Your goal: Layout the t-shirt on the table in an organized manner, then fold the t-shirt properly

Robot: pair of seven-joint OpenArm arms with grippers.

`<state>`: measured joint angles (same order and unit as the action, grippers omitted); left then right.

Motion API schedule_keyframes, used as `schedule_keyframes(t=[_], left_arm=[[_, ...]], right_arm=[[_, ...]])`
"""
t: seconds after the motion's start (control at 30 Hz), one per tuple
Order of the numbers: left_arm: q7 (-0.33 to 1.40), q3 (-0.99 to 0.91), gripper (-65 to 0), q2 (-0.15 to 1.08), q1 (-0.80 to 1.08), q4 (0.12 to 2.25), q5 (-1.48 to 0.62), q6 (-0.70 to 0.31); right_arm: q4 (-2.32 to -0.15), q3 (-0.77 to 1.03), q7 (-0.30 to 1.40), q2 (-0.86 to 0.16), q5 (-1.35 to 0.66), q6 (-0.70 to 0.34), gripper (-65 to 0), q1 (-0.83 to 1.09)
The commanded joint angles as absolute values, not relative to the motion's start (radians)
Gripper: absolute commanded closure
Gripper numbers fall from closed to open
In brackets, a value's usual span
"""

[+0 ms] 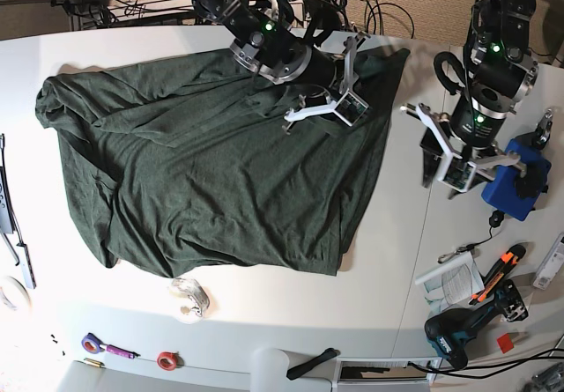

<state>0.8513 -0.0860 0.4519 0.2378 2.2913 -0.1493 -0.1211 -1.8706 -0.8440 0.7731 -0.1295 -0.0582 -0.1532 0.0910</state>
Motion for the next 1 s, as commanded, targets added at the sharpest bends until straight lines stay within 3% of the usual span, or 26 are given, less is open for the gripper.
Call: schedule_keyframes(t=[0.0,0.43,0.53,0.63,0.67,0.83,0.97], left_arm=[[0.83,-0.09,-23.1,0.461,0.23,2.307,-0.134,-0.11],[0.83,-0.09,-23.2,0.461,0.231,2.307,-0.096,-0.086],[0.83,-0.09,-23.2,0.461,0.23,2.307,-0.096,-0.086],[0.83,-0.09,-23.2,0.461,0.23,2.307,-0.097,-0.086],[0.829,-0.09,-23.2,0.461,0.23,2.307,-0.097,-0.086],[0.83,-0.09,-23.2,0.46,0.231,2.306,-0.097,-0.087],[0.829,-0.09,-23.2,0.46,0.231,2.306,-0.116,-0.087]], right_arm=[[-1.869,-0.844,0.752,-0.12,-0.064,-0.162,0.0,0.082],[-1.804,-0.844,0.756,-0.085,-0.246,-0.382,0.0,0.083],[-1.804,-0.844,0.757,-0.086,-0.242,-0.382,-2.0,0.083],[-1.804,-0.844,0.758,-0.085,-0.242,-0.382,-18.1,0.083],[-1.804,-0.844,0.757,-0.085,-0.242,-0.382,-20.6,0.083],[-1.806,-0.834,0.728,-0.074,-0.142,-0.366,-21.0,0.083],[-1.807,-0.762,0.728,-0.06,0.076,-0.188,-21.0,0.083]])
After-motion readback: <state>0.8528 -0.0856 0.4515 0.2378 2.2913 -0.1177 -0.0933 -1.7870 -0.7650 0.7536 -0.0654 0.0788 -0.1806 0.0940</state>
